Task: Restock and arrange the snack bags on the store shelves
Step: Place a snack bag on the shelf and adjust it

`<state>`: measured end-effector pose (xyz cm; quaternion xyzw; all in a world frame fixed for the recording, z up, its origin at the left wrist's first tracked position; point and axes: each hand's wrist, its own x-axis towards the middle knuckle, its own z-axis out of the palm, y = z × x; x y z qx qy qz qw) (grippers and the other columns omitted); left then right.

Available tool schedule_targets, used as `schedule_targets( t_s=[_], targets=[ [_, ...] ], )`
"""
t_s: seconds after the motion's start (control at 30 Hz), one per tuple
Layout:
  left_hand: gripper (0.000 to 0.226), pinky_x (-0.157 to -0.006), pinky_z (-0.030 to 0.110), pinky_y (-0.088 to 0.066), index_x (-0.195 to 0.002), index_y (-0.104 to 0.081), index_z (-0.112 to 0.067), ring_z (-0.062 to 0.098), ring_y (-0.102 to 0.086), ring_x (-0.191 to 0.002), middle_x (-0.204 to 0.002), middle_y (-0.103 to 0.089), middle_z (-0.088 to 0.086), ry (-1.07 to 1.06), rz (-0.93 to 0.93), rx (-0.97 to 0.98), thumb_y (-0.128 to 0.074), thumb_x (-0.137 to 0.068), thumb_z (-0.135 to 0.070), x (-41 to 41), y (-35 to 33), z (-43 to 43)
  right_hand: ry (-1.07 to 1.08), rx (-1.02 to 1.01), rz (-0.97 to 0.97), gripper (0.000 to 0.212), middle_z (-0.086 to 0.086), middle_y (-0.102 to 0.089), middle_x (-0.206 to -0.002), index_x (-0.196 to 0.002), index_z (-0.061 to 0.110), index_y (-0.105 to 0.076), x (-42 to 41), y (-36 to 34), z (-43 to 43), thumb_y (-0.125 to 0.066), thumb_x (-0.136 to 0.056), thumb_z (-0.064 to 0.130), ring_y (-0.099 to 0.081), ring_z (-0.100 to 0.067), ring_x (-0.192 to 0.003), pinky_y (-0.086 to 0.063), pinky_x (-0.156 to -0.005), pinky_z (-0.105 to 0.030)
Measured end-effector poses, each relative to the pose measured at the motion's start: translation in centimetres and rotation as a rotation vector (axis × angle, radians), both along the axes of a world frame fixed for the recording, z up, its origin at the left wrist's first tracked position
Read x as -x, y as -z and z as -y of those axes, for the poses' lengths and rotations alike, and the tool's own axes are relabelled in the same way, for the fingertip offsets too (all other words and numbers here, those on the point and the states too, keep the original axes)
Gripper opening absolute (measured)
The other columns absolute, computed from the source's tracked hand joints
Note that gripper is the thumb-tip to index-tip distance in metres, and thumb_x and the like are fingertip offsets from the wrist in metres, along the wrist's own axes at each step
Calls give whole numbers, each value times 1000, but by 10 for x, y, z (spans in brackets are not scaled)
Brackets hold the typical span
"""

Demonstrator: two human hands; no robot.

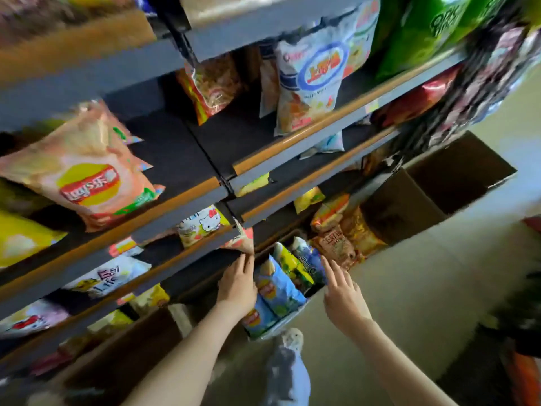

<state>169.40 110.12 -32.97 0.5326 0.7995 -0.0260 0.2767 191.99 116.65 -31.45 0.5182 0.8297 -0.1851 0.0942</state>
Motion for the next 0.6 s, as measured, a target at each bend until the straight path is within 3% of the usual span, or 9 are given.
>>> schedule_targets(
  t_s=[0.1,0.13,0.2,0.27,0.33,0.37,0.43,0.47,0.6],
  targets=[
    [63,-116,36,-18,-153,-8,-20,25,-15,-144,-160,-6,4,7,7,68,-40,-99,-27,1,64,-38,-87,65,38,120,-13,-61,-126,-146,12,-26,4,68,-30,-86,-42,17,-63,-27,-109,-56,-76,-35],
    [62,-116,35,-17,-153,-9,-21,25,-15,-144,-160,-6,4,18,7,83,-39,-99,-26,0,87,-47,-92,112,58,120,-11,-66,-118,-140,13,-34,6,96,-37,-88,-32,18,-67,-27,-100,-57,-68,-34],
    [61,-115,34,-15,-153,-8,-26,26,-16,-144,-160,-4,4,57,-30,120,-37,-99,-26,-2,133,-59,-127,213,66,119,-10,-66,-116,-138,17,-37,16,151,-45,-89,-31,19,-68,-27,-97,-58,-66,-35],
    [61,-115,32,-14,-152,-7,-31,27,-16,-143,-160,-3,6,90,-59,153,-36,-99,-21,-4,182,-64,-206,252,36,115,-11,-55,-134,-150,19,-21,28,197,-46,-84,-53,22,-58,-31,-115,-54,-82,-40],
    [65,-115,34,-14,-152,-4,-33,30,-16,-143,-160,-2,9,95,-71,187,-35,-98,-14,-5,225,-60,-294,277,13,95,-12,-26,-154,-152,28,2,41,241,-41,-63,-83,27,-35,-34,-135,-39,-103,-44],
    [67,-115,34,-13,-152,-2,-33,30,-15,-143,-159,-2,10,84,-79,208,-35,-98,-12,-5,241,-55,-298,284,-7,93,-14,-23,-155,-151,29,3,47,263,-39,-61,-85,32,-35,-36,-134,-38,-103,-44],
    [70,-115,33,-12,-151,1,-33,30,-15,-143,-159,-3,12,38,-87,213,-37,-97,-10,-5,268,-45,-273,307,-90,111,-21,-41,-144,-151,27,-11,62,295,-31,-80,-65,42,-55,-42,-112,-52,-84,-45],
    [72,-115,33,-13,-151,1,-34,30,-16,-143,-159,-4,12,9,-86,196,-39,-96,-10,-5,278,-38,-272,340,-80,116,-22,-42,-144,-149,31,-12,66,310,-24,-83,-59,43,-58,-42,-106,-53,-79,-44],
    [72,-113,30,-17,-151,-3,-35,28,-20,-142,-159,-7,8,-107,-49,133,-43,-96,-9,-5,293,-6,-239,318,-11,105,-15,6,-159,-136,40,34,66,341,-11,-59,-87,34,-35,-39,-127,-41,-94,-47]
  ],
)
